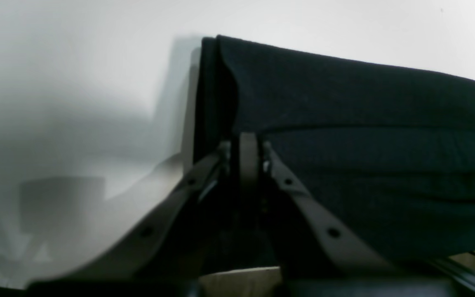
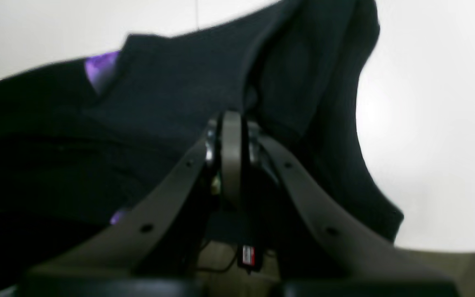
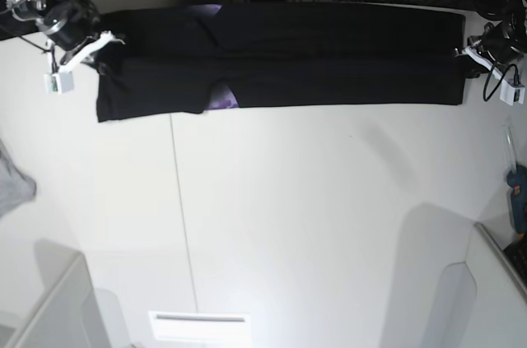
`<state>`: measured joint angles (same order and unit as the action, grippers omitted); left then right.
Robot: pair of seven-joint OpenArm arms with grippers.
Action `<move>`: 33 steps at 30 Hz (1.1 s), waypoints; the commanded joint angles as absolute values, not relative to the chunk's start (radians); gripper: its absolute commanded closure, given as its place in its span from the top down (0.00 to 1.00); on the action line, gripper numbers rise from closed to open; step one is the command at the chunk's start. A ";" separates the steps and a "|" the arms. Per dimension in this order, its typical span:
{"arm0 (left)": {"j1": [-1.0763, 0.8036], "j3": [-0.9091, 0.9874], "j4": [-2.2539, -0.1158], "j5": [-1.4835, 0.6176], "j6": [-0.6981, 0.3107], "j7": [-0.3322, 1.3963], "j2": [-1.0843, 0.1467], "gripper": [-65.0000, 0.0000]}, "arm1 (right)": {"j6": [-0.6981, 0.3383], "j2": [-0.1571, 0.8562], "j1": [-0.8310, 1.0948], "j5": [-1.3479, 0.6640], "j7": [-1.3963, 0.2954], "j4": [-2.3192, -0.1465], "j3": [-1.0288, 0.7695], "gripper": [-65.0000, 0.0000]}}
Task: Fold the T-shirt properly
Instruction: 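Release the folded strip ends and reposition both grippers on its ends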
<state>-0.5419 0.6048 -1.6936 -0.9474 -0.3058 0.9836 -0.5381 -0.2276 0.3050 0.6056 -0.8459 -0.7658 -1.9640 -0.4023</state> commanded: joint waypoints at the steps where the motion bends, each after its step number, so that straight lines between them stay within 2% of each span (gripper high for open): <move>1: -0.544 0.618 -1.709 -0.958 -0.308 0.970 -0.561 0.00 | -0.232 0.318 0.607 -0.858 -0.748 -1.983 -0.415 0.00; 14: -0.567 0.616 -1.709 -0.846 -0.308 0.970 -0.524 0.00 | -0.232 0.318 0.608 -0.849 -0.743 -1.952 -0.415 0.00; 33: -0.570 0.616 -1.709 -0.848 -0.308 0.970 -0.526 0.00 | -0.232 0.318 0.602 -0.849 -0.745 -1.863 -0.410 0.00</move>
<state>-0.5655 0.6018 -1.6943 -0.8421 -0.3061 0.9833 -0.5041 -0.2276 0.3046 0.5991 -0.8387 -0.7609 -1.8519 -0.4019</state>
